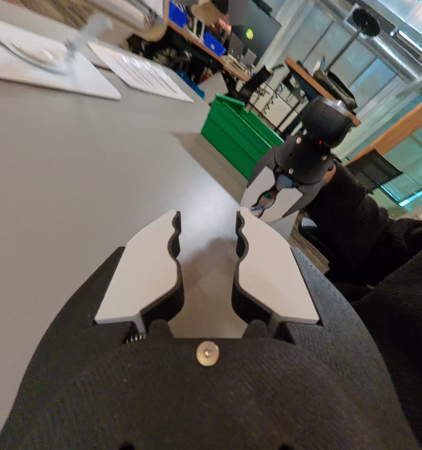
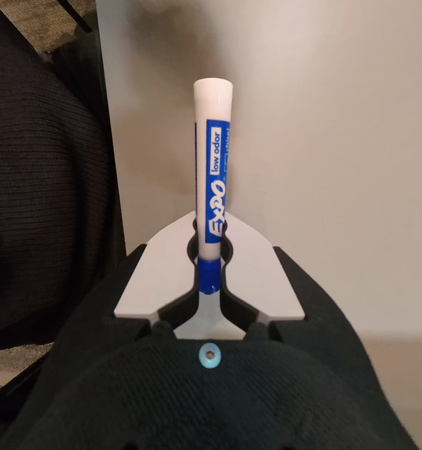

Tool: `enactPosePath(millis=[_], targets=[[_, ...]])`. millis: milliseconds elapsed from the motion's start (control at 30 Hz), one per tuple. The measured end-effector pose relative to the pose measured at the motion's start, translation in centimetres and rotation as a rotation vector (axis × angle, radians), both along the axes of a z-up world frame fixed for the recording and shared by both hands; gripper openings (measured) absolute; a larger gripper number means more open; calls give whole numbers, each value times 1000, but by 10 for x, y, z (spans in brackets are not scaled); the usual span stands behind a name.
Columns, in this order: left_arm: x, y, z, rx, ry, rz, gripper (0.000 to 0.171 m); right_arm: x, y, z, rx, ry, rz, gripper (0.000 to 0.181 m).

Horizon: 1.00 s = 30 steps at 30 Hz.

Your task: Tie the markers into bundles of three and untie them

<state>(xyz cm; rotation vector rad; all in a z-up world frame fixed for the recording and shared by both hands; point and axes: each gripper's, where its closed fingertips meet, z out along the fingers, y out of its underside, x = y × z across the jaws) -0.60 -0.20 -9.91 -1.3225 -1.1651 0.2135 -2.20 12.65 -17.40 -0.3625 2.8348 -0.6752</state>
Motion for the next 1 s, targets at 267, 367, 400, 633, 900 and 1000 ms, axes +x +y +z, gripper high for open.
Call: enactPosePath(millis=[267, 367, 400, 633, 900, 1000], targets=[[48, -177, 103, -280, 157, 426, 28, -1, -1, 2, -9, -11, -22, 14], [64, -253, 88, -481, 31, 463, 26, 0, -7, 3, -22, -36, -40, 14], [67, -276, 72, -536, -66, 455, 29, 0, -10, 2, -24, -41, -47, 14], [44, -298, -7, -568, -315, 201, 32, 7, -23, -3, 33, -25, -75, 14], [5, -298, -84, -565, -640, 119, 38, 12, -42, 13, 47, 27, -82, 14], [3, -297, -104, -566, -725, 96, 40, 13, -45, 17, 35, 37, -77, 14]])
